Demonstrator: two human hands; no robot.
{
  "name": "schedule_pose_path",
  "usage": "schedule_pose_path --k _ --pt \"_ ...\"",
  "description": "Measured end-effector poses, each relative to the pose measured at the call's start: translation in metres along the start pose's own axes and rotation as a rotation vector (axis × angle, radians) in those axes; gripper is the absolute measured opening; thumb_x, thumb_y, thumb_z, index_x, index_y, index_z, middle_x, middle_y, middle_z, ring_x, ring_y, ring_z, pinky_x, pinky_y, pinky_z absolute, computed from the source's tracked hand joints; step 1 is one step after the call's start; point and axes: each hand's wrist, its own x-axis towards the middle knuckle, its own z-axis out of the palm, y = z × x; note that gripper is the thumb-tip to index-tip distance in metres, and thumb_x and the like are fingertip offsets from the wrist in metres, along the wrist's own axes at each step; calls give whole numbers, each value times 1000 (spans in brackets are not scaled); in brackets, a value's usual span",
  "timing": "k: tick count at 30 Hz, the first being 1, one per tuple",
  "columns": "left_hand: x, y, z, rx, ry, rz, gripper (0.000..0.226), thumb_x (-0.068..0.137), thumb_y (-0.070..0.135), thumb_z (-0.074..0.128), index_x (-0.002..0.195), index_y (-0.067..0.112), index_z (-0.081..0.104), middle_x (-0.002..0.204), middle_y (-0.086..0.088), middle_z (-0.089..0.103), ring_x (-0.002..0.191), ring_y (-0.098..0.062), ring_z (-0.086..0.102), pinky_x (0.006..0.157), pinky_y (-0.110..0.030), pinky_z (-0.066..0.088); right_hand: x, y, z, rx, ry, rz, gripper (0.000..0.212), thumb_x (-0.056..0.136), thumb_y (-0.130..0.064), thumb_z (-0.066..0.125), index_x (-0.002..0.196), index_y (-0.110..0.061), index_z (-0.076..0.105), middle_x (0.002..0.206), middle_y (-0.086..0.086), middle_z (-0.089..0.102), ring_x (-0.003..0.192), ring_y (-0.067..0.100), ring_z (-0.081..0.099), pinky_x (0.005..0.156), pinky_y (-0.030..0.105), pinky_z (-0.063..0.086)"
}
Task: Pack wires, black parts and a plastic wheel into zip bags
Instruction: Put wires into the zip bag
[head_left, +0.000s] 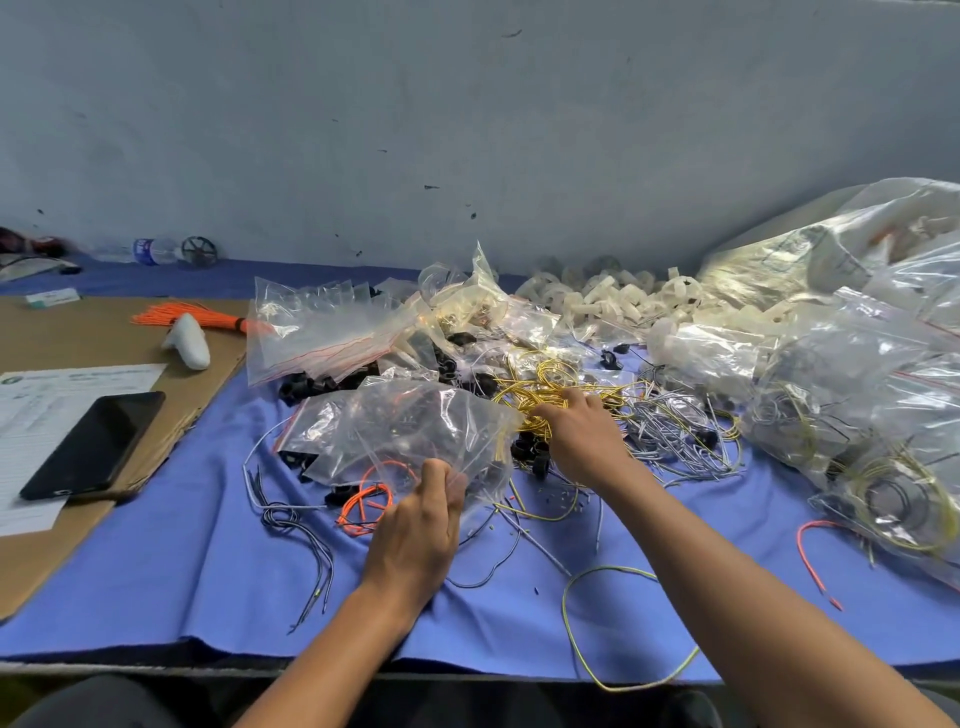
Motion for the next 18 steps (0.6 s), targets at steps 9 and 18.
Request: schedule_pose_path --k 9,18 --pt "0 -1 1 7 26 12 54 95 60 12 97 14 39 78 -16 65 74 -49 57 53 -37 24 5 10 3 62 200 5 16 95 -12 47 109 -13 53 107 11 53 96 32 51 78 37 44" --pt "-1 -1 1 -15 34 42 28 100 49 27 94 22 31 70 -15 63 62 -48 56 49 -33 23 -12 37 -23 956 434 334 12 98 -25 55 102 -14 60 94 4 64 74 18 60 61 28 45"
